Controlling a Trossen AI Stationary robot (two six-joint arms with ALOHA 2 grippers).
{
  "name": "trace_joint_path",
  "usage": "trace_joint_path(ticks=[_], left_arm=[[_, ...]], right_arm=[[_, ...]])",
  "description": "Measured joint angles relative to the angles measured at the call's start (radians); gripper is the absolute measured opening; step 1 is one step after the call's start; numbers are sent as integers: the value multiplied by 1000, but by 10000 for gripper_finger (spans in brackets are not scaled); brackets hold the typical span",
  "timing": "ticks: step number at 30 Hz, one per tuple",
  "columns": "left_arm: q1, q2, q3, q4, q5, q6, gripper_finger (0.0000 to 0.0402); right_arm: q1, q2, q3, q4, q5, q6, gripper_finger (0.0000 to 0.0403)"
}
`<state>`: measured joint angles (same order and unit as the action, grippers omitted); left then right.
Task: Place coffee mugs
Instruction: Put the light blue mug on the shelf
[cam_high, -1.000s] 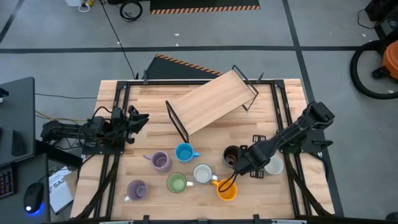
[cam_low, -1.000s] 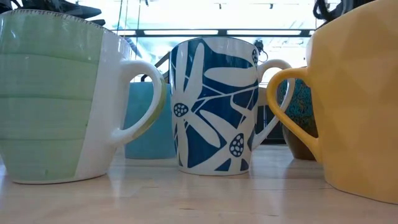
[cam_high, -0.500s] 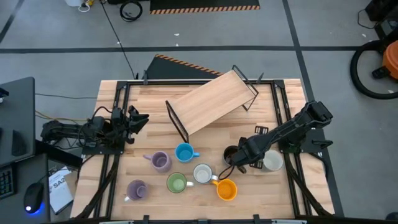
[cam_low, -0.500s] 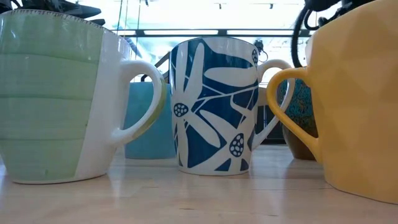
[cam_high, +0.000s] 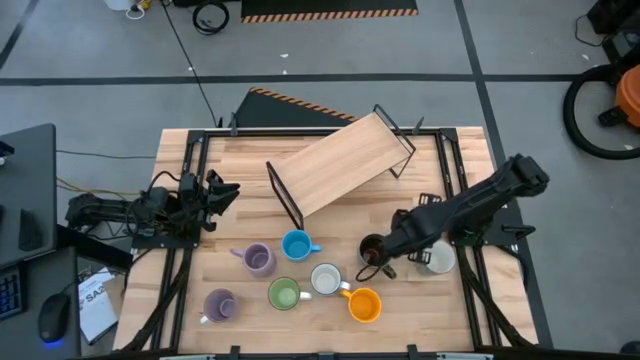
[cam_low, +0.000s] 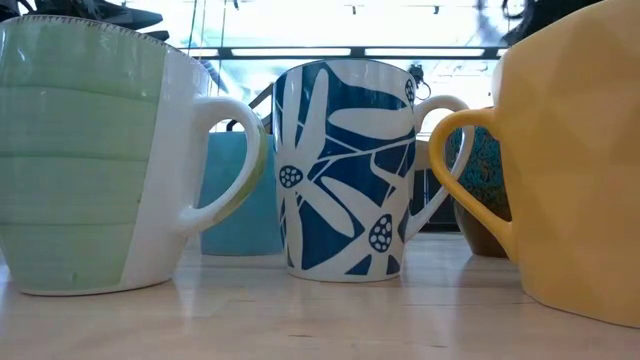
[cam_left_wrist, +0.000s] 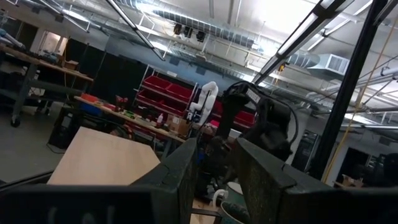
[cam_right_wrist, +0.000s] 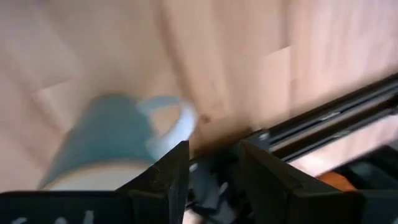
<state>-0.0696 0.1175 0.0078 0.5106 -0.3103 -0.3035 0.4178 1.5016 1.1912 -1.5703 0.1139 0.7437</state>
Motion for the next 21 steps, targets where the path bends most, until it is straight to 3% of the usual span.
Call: trace_joint_path(ticks=[12,21], left_arm=[[0,0,0,1,-1,34,116],[0,0,0,3,-4,53,116]], right_arm=[[201,-102,0,82,-184,124,145],[371,-97,0,139,-215,99,145]])
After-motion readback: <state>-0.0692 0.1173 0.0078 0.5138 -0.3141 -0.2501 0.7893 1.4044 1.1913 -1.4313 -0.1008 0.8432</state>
